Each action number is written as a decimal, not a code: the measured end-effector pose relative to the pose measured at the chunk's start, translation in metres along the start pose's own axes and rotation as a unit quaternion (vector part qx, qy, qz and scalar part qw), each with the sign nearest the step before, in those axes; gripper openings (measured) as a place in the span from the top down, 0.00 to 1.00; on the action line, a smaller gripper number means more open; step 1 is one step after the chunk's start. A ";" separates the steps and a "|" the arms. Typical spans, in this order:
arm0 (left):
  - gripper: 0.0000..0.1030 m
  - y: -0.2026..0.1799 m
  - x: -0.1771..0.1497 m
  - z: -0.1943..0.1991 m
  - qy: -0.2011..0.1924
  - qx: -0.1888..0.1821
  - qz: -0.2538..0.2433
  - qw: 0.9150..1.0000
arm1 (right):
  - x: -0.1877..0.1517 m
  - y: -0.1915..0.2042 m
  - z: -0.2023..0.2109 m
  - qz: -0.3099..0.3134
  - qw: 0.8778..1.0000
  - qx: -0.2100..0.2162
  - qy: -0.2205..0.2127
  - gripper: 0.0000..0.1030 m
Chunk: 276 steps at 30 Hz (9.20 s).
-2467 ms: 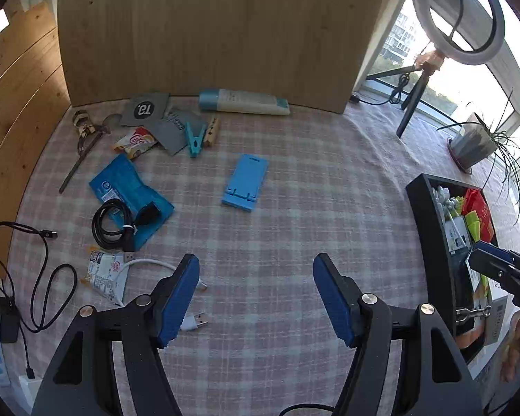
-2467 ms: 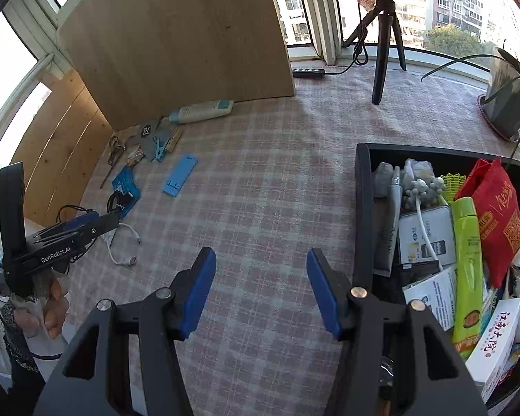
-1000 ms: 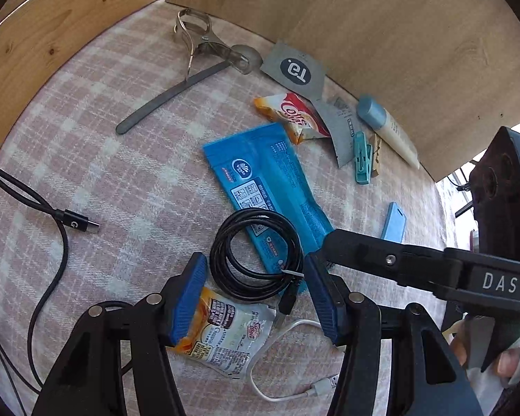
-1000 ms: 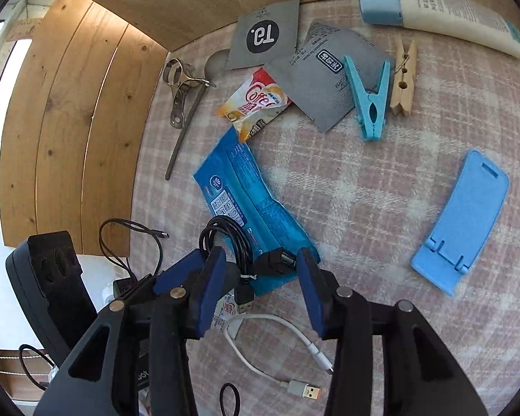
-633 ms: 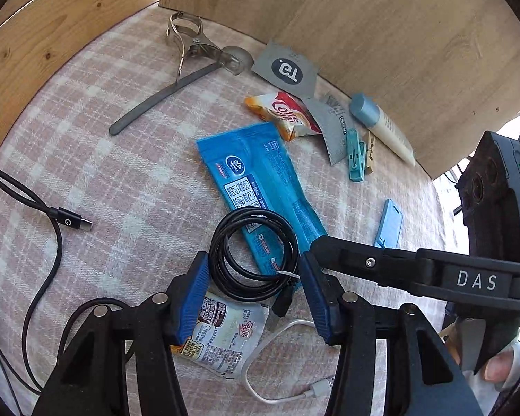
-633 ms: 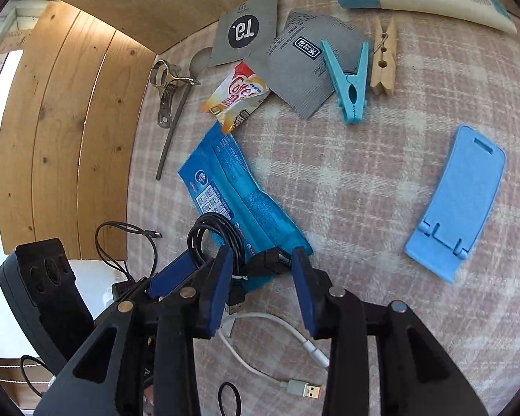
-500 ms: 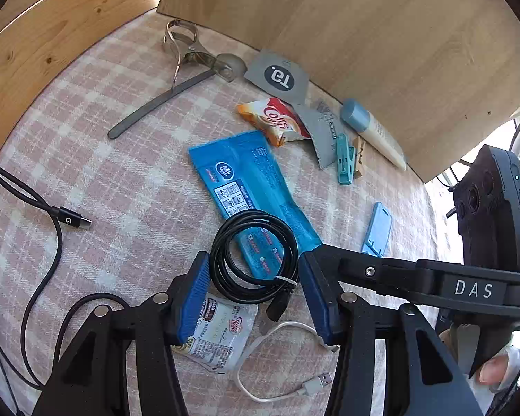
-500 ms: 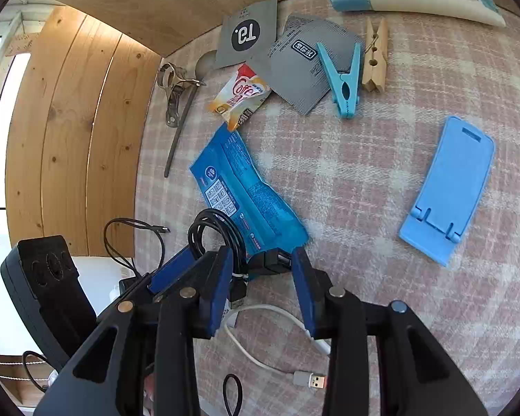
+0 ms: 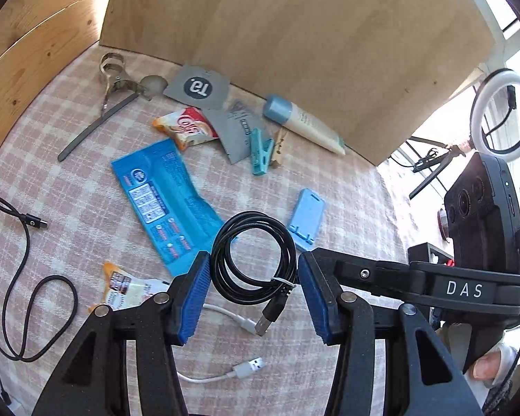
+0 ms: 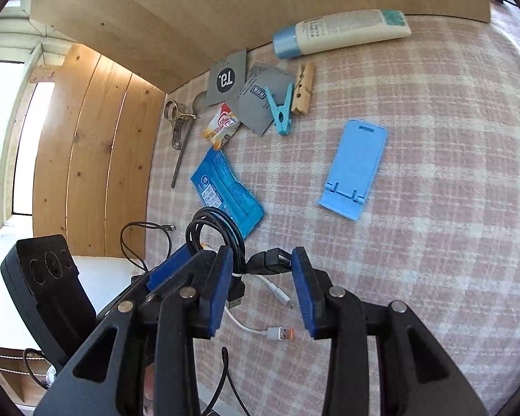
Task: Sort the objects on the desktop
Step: 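Carry the black cable to the tray and open the right gripper, then move both grippers back over the pile, then grasp the blue packet with the right gripper, then carry the blue packet to the tray and open the right gripper, then move both grippers back over the pile, then grasp the Coffee-mate sachet with the left gripper while the right grasps the blue phone stand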
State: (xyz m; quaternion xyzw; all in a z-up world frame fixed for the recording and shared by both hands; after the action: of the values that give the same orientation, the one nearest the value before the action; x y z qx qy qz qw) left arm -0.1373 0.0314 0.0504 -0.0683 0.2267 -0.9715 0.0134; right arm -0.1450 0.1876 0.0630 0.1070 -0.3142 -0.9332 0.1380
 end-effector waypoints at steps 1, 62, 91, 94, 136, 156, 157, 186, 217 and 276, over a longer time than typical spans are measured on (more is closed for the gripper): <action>0.53 -0.009 -0.002 0.000 0.001 0.000 -0.008 1.000 | -0.005 -0.005 0.008 -0.005 1.000 0.001 -0.007 0.65; 0.56 -0.285 -0.130 -0.050 0.041 0.030 -0.148 0.988 | -0.197 -0.222 0.254 -0.059 0.986 -0.052 -0.145 0.58; 0.56 -0.020 -0.039 -0.004 0.015 0.048 0.009 0.999 | -0.011 -0.043 0.071 0.041 0.996 -0.071 -0.031 0.46; 0.60 -0.032 -0.016 -0.019 0.026 0.060 -0.028 0.998 | 0.006 -0.048 0.058 0.024 0.998 -0.048 -0.022 0.48; 0.63 0.069 0.014 -0.039 0.001 0.099 0.109 0.989 | 0.098 0.060 -0.103 0.136 0.982 -0.077 0.109 0.56; 0.80 0.008 -0.005 -0.028 -0.013 0.025 0.064 0.998 | 0.045 0.037 -0.053 0.135 0.986 -0.045 0.082 0.72; 0.80 0.001 -0.006 -0.025 -0.013 0.022 0.056 0.998 | 0.040 0.034 -0.044 0.135 0.987 -0.046 0.072 0.72; 0.80 -0.388 -0.102 -0.096 0.105 -0.082 -0.301 0.944 | -0.161 -0.226 0.263 -0.092 0.977 -0.058 -0.183 0.72; 0.73 -0.291 -0.084 -0.073 0.068 0.035 -0.218 0.973 | -0.169 -0.218 0.248 -0.059 0.980 -0.099 -0.164 0.61; 0.48 0.045 -0.013 -0.062 0.037 0.120 0.131 0.983 | 0.083 -0.018 -0.048 0.023 0.971 -0.229 0.063 0.39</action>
State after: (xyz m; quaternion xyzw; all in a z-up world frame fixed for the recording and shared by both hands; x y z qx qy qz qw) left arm -0.1329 0.0191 -0.0263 0.0002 0.1161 -0.9833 0.1404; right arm -0.2122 0.1473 0.0050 0.1242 -0.0854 -0.9683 0.1994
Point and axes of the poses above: each gripper's, at about its wrist camera, not at the fingertips, and z roughly against the way its jaws point, y to its left, x to its top, the point moved 3 cm from there along -z, roughly the way its jaws point, and after that the axes turned 14 degrees about y, right-handed, at the moved point
